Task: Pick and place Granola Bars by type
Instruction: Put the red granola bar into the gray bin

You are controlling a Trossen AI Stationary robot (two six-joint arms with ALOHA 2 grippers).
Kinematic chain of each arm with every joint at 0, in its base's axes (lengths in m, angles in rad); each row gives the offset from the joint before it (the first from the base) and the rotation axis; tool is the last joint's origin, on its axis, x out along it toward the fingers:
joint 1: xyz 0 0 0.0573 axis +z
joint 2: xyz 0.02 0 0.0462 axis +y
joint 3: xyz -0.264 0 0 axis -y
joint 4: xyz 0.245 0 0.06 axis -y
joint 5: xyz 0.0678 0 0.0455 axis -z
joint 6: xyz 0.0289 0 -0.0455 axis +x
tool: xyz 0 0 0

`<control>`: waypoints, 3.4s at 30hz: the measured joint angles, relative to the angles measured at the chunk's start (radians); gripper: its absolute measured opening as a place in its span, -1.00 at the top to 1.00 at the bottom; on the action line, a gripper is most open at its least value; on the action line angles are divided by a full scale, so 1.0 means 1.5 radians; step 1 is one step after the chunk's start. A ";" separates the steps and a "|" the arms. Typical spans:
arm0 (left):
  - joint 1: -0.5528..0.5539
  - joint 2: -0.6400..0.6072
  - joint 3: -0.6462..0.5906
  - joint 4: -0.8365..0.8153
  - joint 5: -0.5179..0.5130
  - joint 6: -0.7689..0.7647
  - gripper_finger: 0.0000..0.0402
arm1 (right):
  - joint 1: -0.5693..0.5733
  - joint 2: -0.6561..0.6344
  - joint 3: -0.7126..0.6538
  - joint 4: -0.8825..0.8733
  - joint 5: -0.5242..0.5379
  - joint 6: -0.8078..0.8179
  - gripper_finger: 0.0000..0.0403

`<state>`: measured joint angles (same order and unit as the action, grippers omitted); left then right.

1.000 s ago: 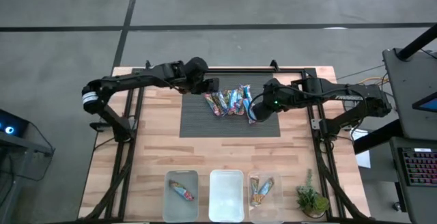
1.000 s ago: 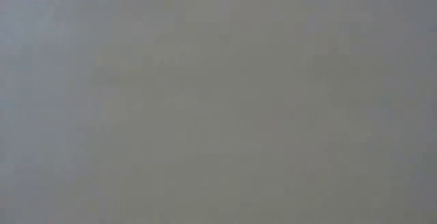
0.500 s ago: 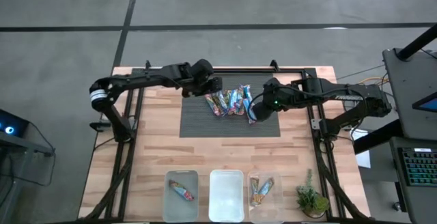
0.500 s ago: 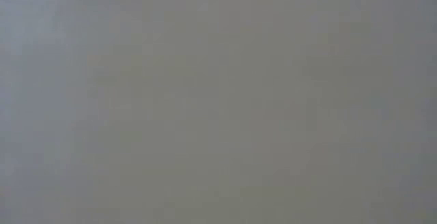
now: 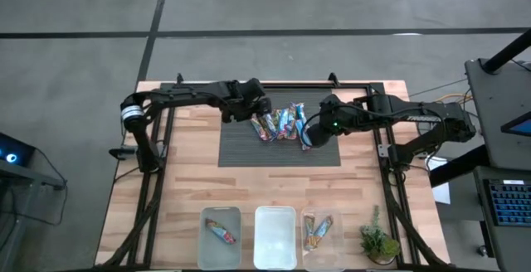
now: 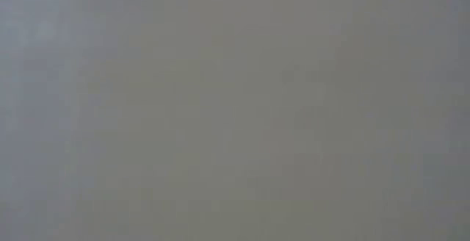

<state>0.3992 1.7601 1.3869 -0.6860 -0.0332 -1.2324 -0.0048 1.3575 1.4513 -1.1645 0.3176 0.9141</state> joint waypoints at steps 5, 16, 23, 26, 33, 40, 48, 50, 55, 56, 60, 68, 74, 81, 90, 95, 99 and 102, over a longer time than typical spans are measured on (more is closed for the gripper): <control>0.001 0.013 0.000 -0.041 -0.010 -0.006 0.12 | 0.000 0.000 0.000 0.001 0.002 0.001 0.96; 0.001 0.024 0.000 -0.044 -0.043 -0.005 0.12 | 0.000 0.000 0.000 0.002 0.016 0.007 0.96; 0.003 0.032 -0.001 -0.043 -0.054 -0.007 0.12 | 0.000 0.000 0.000 0.002 0.017 0.012 0.96; 0.005 0.047 -0.001 -0.043 -0.054 0.000 0.12 | 0.000 0.000 0.000 0.002 0.018 0.012 0.96; 0.005 0.074 -0.001 -0.032 -0.036 -0.001 0.12 | 0.000 0.000 0.000 0.002 0.017 0.014 0.96; 0.005 0.074 -0.002 -0.015 -0.037 -0.007 0.12 | 0.000 0.000 0.000 0.002 0.018 0.014 0.96; 0.006 0.094 -0.003 -0.022 -0.029 -0.030 0.12 | 0.000 0.000 0.000 0.003 0.017 0.013 0.96; 0.006 0.107 -0.003 -0.015 -0.017 -0.044 0.12 | 0.000 0.000 0.000 0.006 0.018 0.011 0.96; 0.006 0.125 0.000 -0.008 0.007 -0.061 0.12 | 0.000 0.000 0.000 0.014 0.017 0.012 0.96; 0.006 0.126 0.000 -0.007 0.008 -0.063 0.12 | 0.000 0.000 0.000 0.014 0.017 0.013 0.96; 0.006 0.126 0.000 0.012 0.010 -0.066 0.12 | 0.000 0.000 0.000 0.016 0.017 0.013 0.96; 0.006 0.125 0.000 0.026 0.010 -0.075 0.12 | 0.000 0.000 0.000 0.017 0.017 0.012 0.96; 0.006 0.125 0.000 0.026 -0.005 -0.075 0.12 | 0.000 0.000 0.000 0.017 0.017 0.012 0.96; 0.006 0.147 -0.001 0.029 -0.007 -0.075 0.12 | 0.000 0.000 0.000 0.018 0.017 0.012 0.96; 0.006 0.150 -0.001 0.042 -0.006 -0.063 0.12 | 0.000 0.000 0.000 0.018 0.017 0.014 0.96; 0.006 0.153 -0.001 0.042 -0.006 -0.062 0.12 | 0.000 0.000 0.000 0.018 0.017 0.014 0.96; 0.007 0.160 0.000 0.041 -0.003 -0.062 0.12 | 0.000 0.000 0.000 0.018 0.017 0.014 0.96; 0.007 0.161 0.000 0.041 -0.002 -0.068 0.12 | 0.000 0.000 0.000 0.018 0.018 0.014 0.96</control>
<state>0.4095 2.0022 1.3872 -0.6242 -0.0364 -1.3341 -0.0044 1.3575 1.4513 -1.1369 0.3439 0.9348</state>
